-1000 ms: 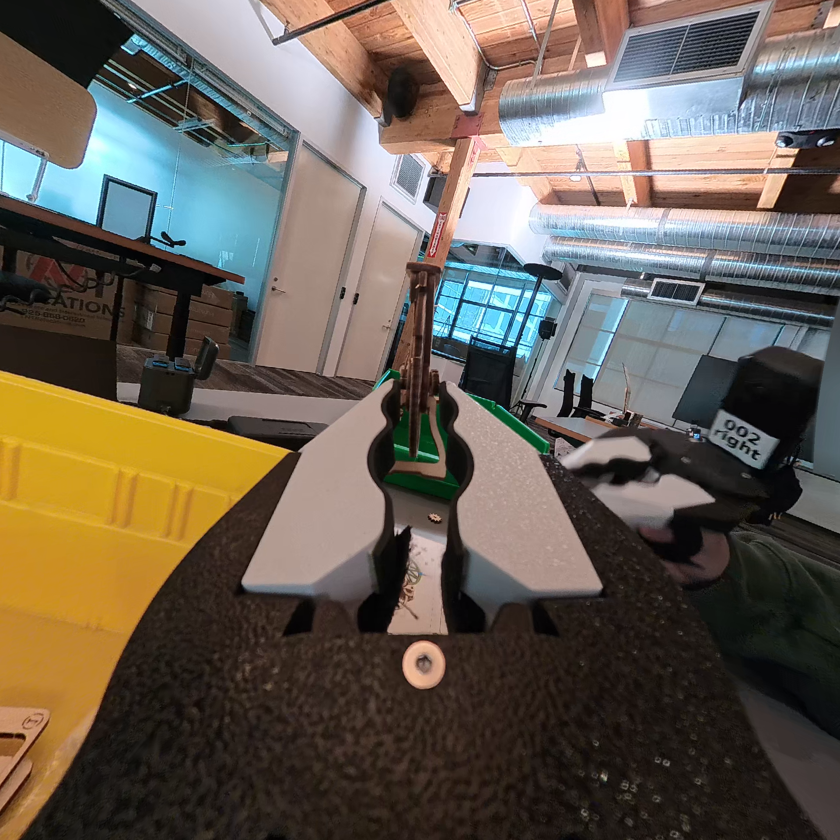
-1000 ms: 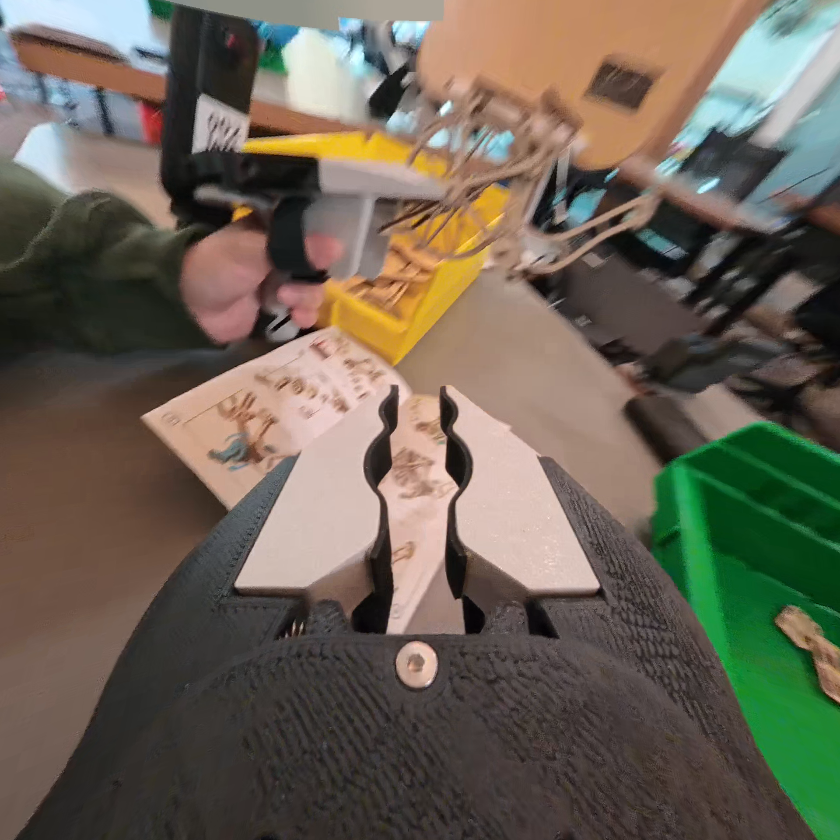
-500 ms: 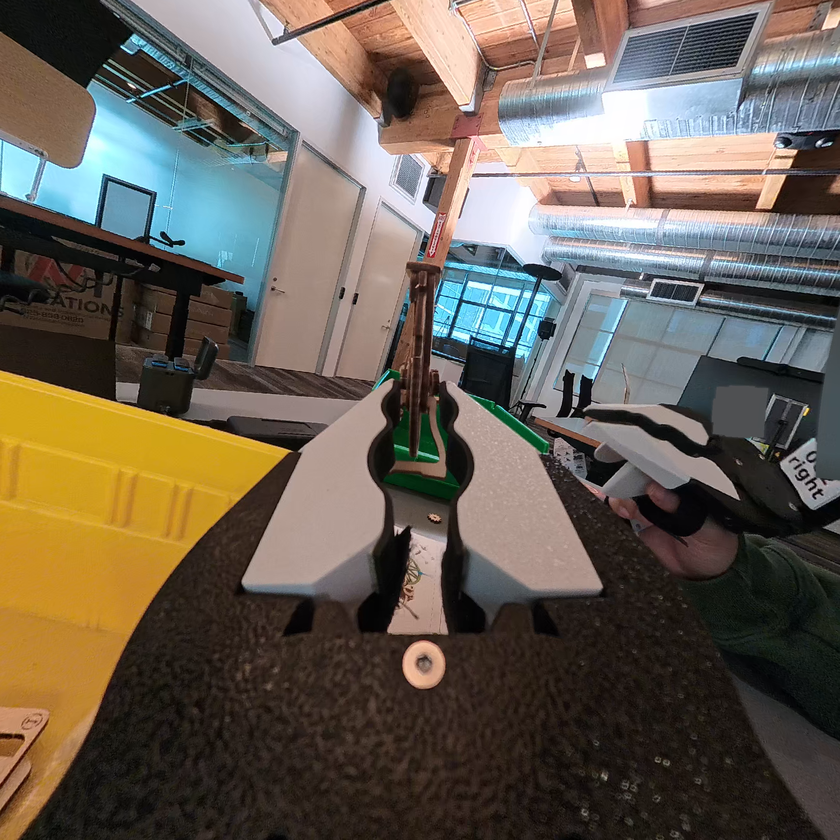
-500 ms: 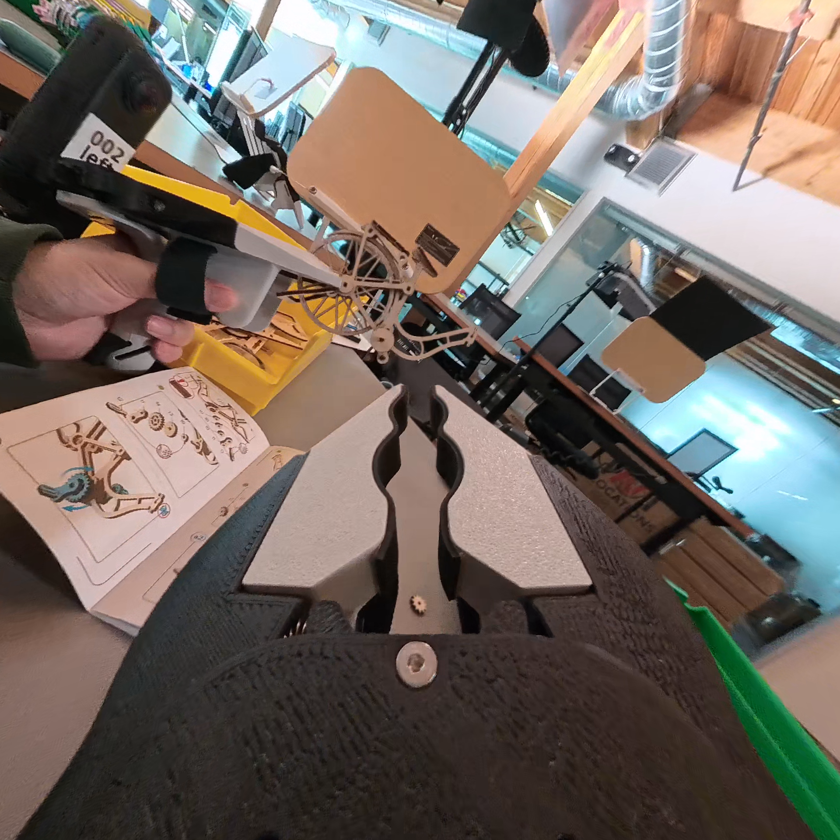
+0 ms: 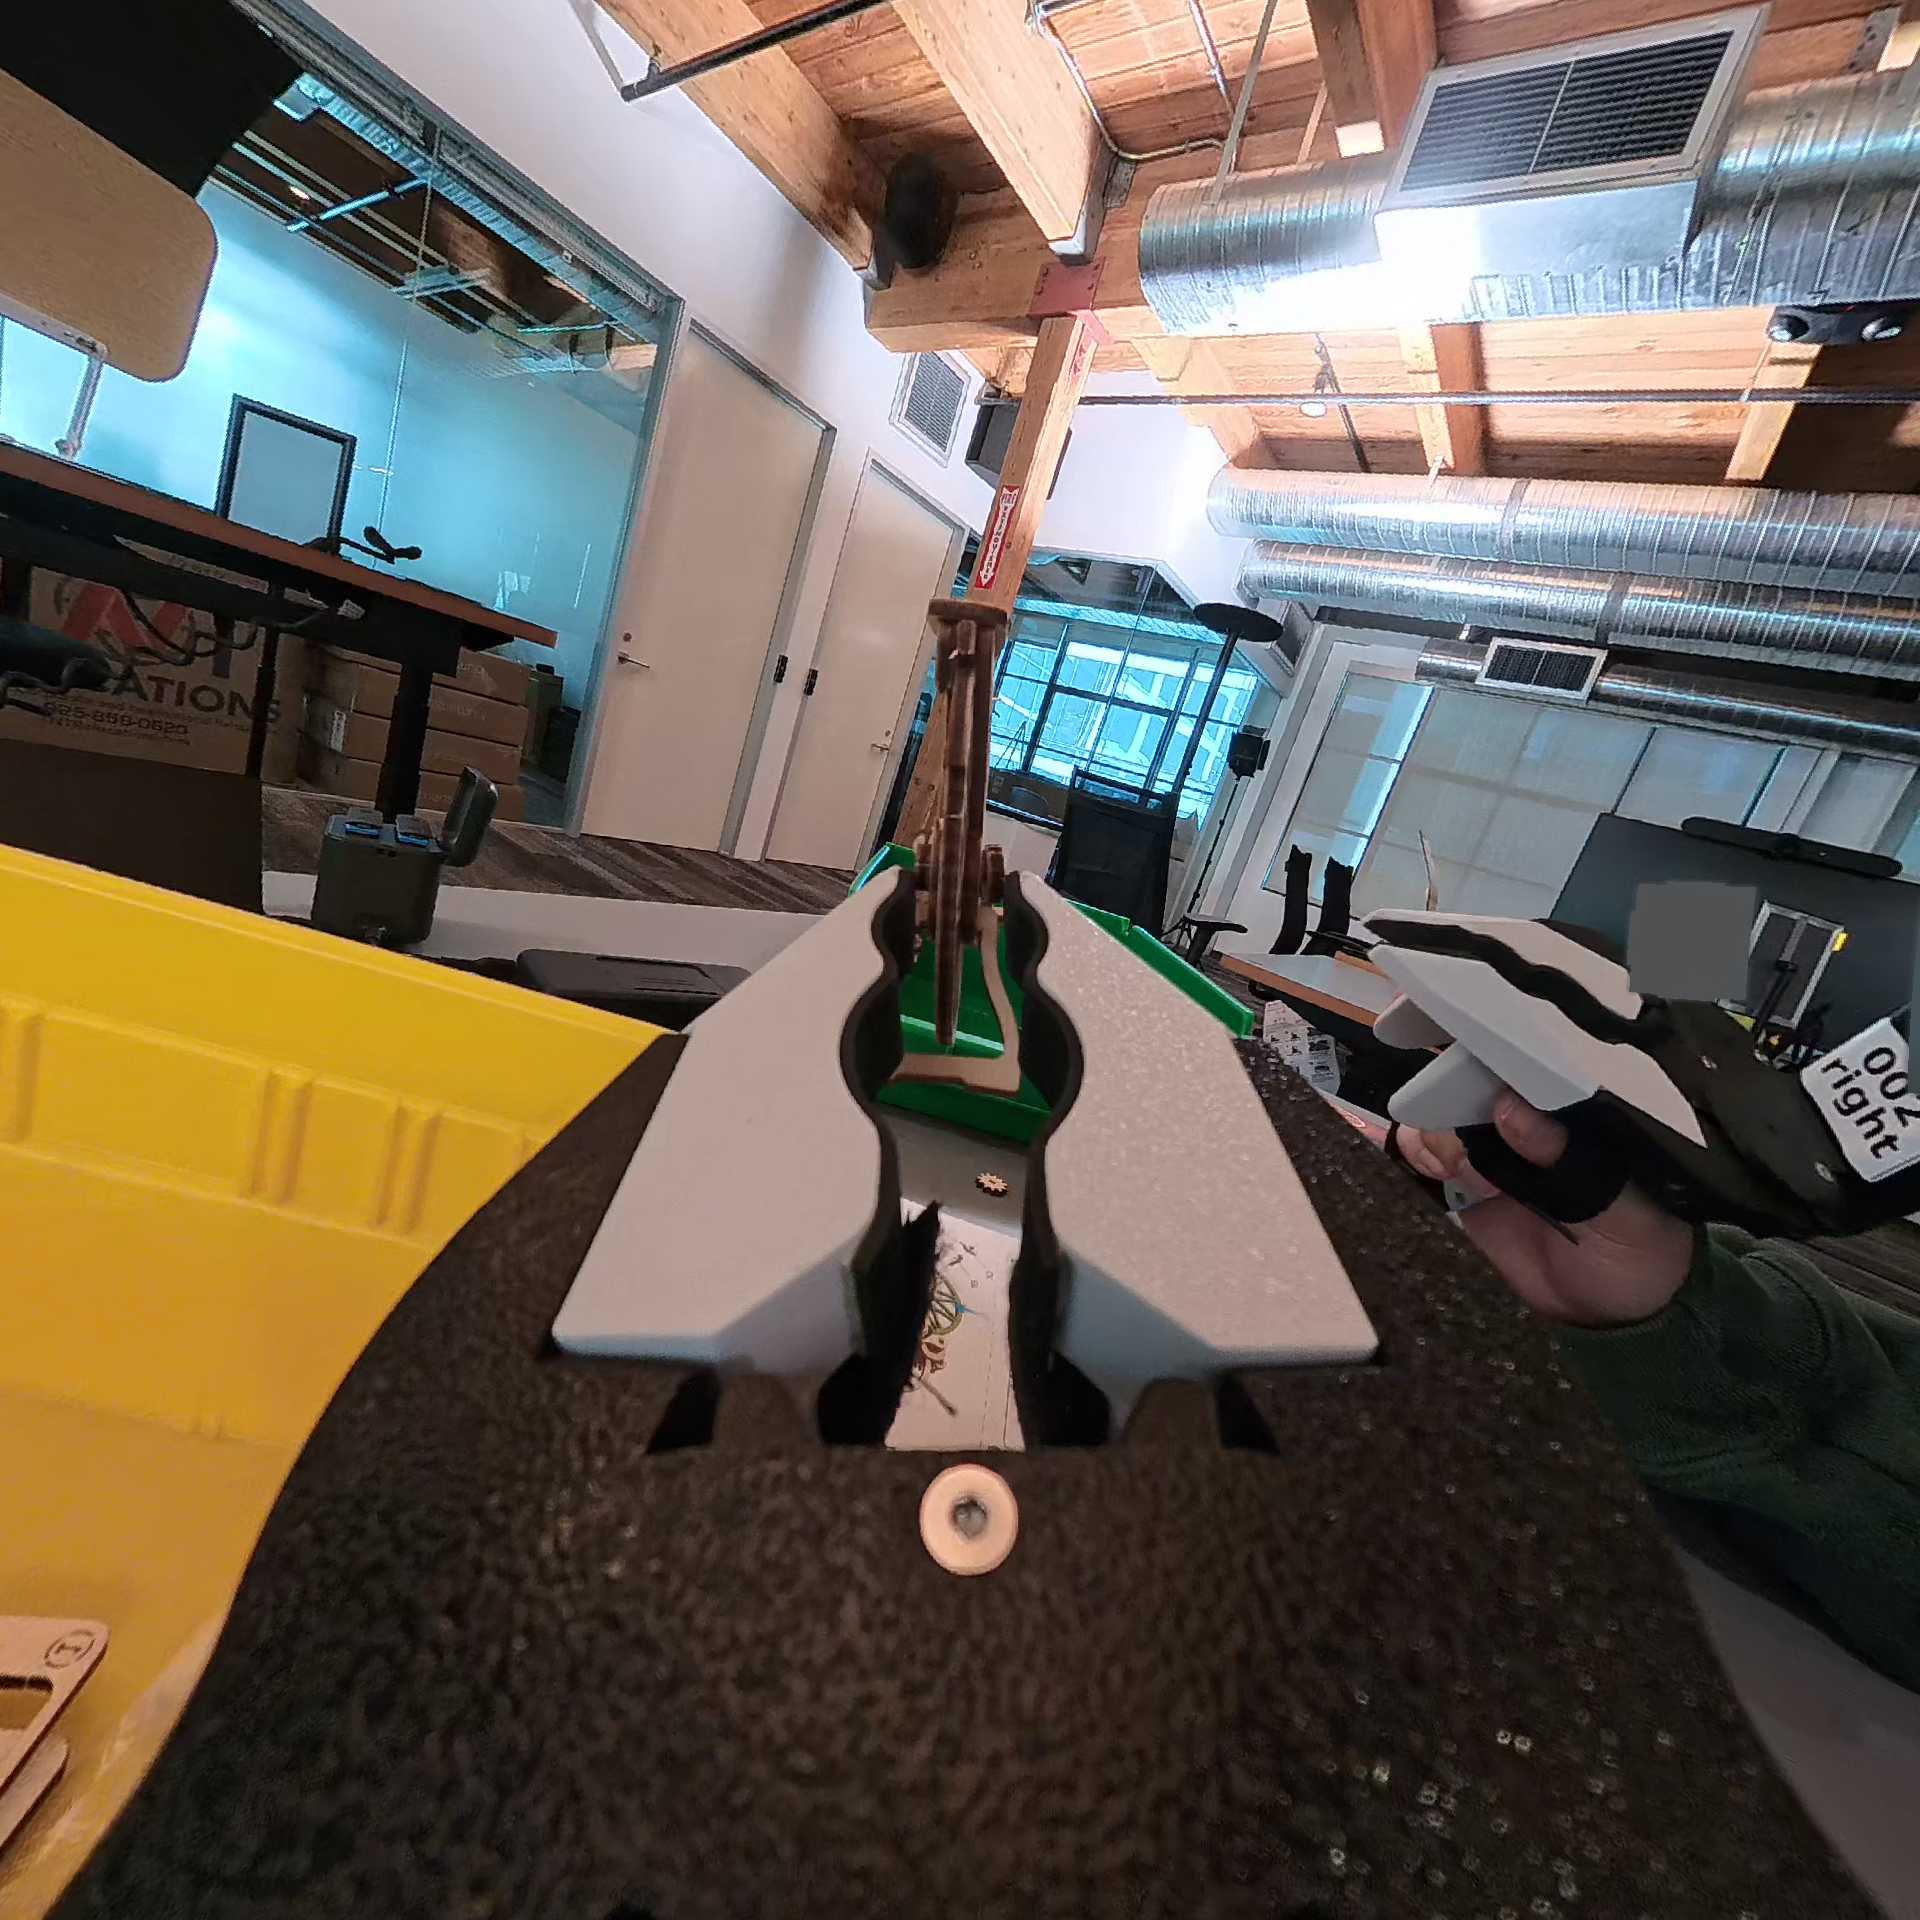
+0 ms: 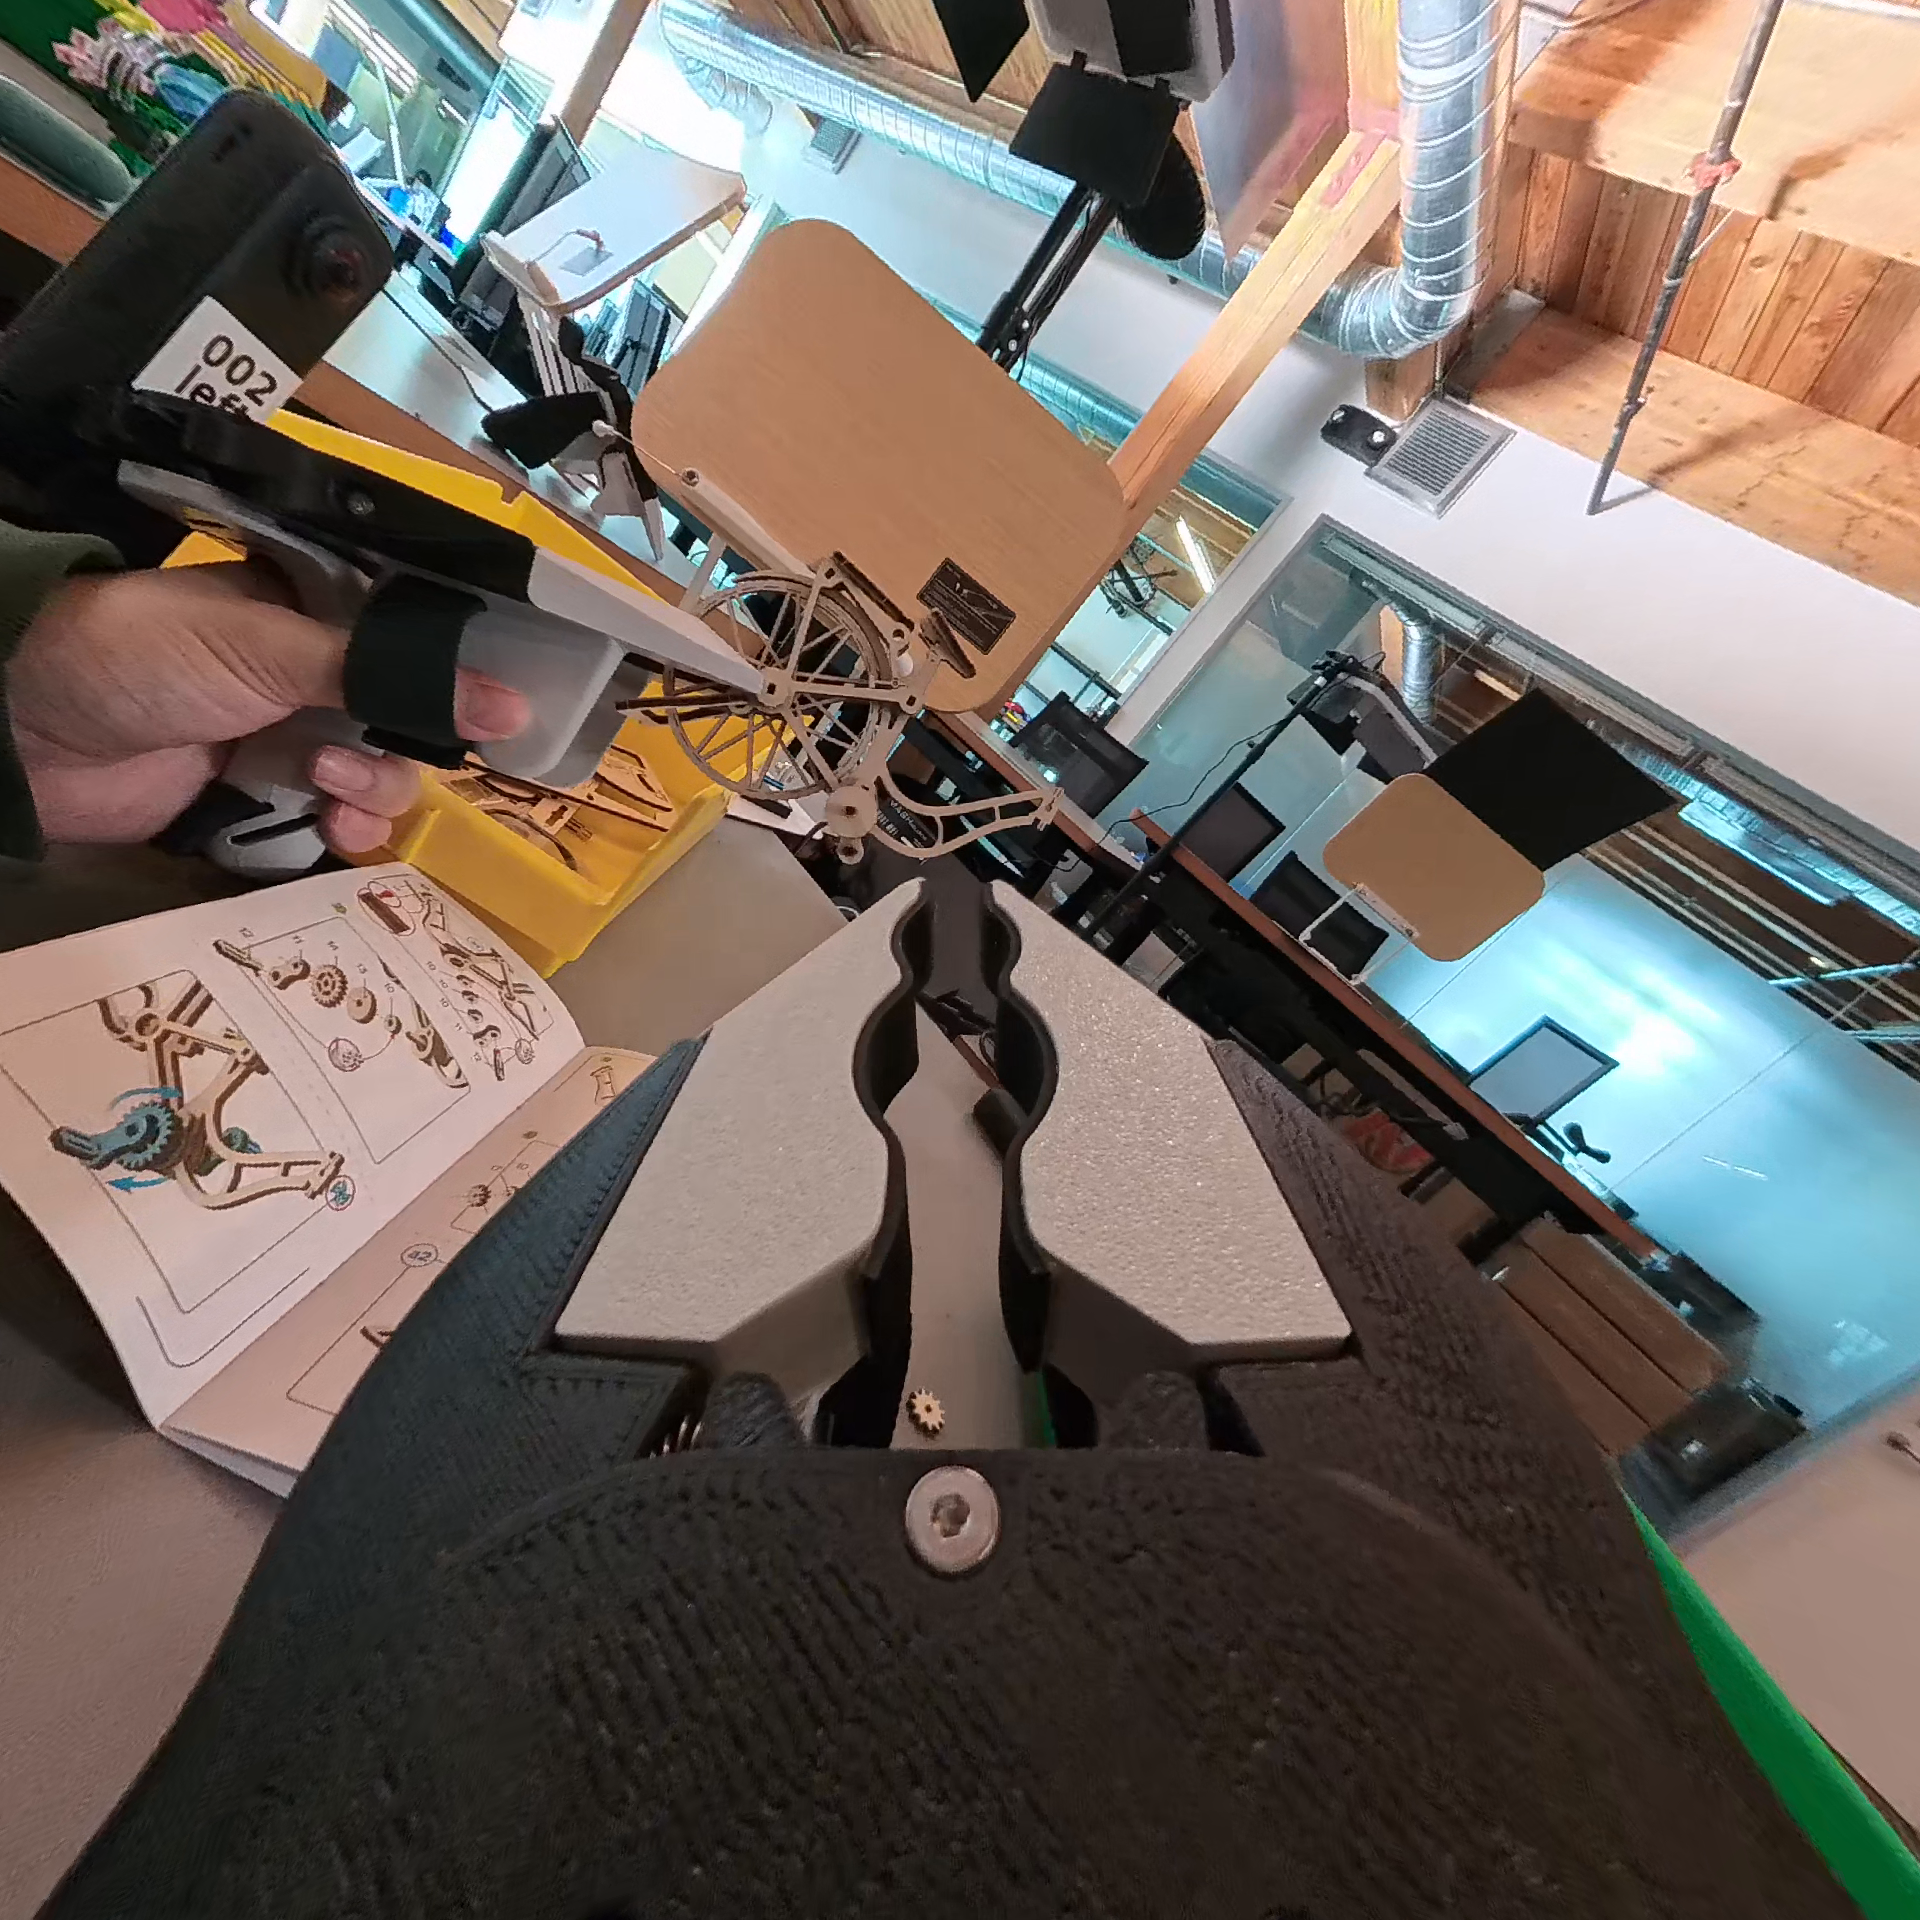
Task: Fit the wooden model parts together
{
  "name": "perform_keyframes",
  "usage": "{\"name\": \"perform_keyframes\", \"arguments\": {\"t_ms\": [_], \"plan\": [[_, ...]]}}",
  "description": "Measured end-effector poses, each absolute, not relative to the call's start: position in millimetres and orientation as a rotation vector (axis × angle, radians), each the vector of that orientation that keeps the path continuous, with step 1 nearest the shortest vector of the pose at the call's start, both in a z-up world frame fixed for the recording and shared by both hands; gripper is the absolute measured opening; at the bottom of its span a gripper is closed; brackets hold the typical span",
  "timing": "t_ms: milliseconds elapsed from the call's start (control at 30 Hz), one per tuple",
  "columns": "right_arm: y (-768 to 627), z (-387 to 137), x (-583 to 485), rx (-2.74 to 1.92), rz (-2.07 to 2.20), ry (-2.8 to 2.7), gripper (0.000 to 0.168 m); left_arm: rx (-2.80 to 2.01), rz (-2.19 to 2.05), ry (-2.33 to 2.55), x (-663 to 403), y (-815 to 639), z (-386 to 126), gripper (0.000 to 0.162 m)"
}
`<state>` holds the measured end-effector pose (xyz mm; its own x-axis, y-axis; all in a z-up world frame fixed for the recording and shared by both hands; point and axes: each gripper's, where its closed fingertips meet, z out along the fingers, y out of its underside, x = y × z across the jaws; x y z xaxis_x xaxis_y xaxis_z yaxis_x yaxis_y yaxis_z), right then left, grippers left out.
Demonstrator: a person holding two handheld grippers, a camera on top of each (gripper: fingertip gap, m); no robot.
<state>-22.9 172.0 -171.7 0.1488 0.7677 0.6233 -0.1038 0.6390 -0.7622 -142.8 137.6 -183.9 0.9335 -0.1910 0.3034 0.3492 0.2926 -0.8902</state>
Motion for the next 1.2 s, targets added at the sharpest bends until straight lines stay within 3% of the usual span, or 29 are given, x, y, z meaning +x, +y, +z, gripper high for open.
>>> {"name": "perform_keyframes", "arguments": {"t_ms": [1200], "plan": [[164.6,-175.1,-27.1,-0.622,0.684,-1.311,0.006,-1.222,-0.366,-0.15,-142.8,137.3,-183.9,0.014]]}}
